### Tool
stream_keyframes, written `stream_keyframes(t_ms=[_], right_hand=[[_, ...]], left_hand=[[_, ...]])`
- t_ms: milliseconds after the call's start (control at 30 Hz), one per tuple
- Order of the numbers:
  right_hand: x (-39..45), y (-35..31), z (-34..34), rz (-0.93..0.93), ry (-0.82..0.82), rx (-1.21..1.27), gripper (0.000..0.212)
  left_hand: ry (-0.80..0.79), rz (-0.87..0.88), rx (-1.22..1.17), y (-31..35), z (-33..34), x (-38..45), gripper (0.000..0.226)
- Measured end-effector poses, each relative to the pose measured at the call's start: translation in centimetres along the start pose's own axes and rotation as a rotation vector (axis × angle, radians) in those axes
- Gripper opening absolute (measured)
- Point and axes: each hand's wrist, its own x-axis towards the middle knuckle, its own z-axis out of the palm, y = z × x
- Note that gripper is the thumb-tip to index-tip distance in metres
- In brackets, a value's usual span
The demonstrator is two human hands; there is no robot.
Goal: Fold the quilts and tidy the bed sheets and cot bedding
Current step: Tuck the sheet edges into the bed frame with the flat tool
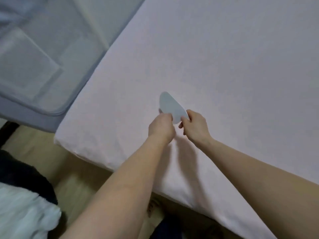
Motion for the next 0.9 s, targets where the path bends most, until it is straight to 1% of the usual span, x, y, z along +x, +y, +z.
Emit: stream_keyframes(t_ms=[33,67,100,167,200,267,300,367,433,467,533,567,633,700,767,867,900], right_hand=[[-0.8,2.2,-3.6,0.025,0.057,-0.019,0.021],[-1.4,3.8,-5.5,0.045,0.092,-0.021,0.022],[-2.7,6.8,-9.3,0.089,0.174,-0.006,0.022],[-6.6,13.4,-17.2,0.206,0.387,0.039,0.021],[-7.9,15.3,-18.9,0.233,0.47,0.057,0.02],[-13.2,22.1,-26.1,0.36,0.716,0.095,0.015],[-15.5,24.8,-28.7,0.411,0.813,0.096,0.011],[-19.6,29.5,-32.4,0.514,0.946,0.11,0.011],[-23.1,33.3,-34.6,0.62,1.055,0.16,0.023],[-25.5,35.5,-35.6,0.679,1.136,0.193,0.028],[-28.6,38.2,-36.6,0.748,1.239,0.239,0.03],[-31.4,40.2,-37.1,0.811,1.318,0.27,0.028],[-34.6,42.7,-36.9,0.881,1.412,0.306,0.023],[-37.8,45.8,-36.6,1.006,1.487,0.365,0.018],[-40.4,49.2,-35.7,1.111,1.576,0.493,0.012],[-42.5,53.6,-34.1,1.153,1.608,0.669,0.004],[-42.8,55.0,-33.6,1.143,1.6,0.712,0.004]], left_hand=[[-0.031,0.083,0.06,4.0,1.8,-0.4,0.03],[-0.054,0.146,0.103,6.2,3.1,-0.6,0.03],[-0.099,0.252,0.159,10.5,5.5,-1.4,0.03],[-0.19,0.484,0.248,19.5,10.7,-3.7,0.033],[-0.225,0.559,0.273,21.7,12.2,-4.6,0.037],[-0.326,0.794,0.359,30.7,17.7,-8.5,0.041],[-0.364,0.885,0.417,34.3,20.0,-10.2,0.04],[-0.399,1.058,0.506,40.1,24.2,-13.6,0.038],[-0.431,1.185,0.551,44.7,27.9,-17.0,0.04],[-0.46,1.261,0.569,47.0,30.3,-19.3,0.041],[-0.501,1.342,0.582,49.3,33.2,-22.5,0.043],[-0.535,1.422,0.614,50.5,35.6,-25.2,0.043],[-0.568,1.503,0.655,50.7,38.3,-27.6,0.043],[-0.577,1.612,0.697,50.6,41.5,-29.7,0.044],[-0.588,1.718,0.759,50.3,45.2,-31.6,0.045],[-0.696,1.718,0.897,49.6,50.5,-33.7,0.04],[-0.703,1.689,0.961,49.4,52.3,-34.3,0.04]])
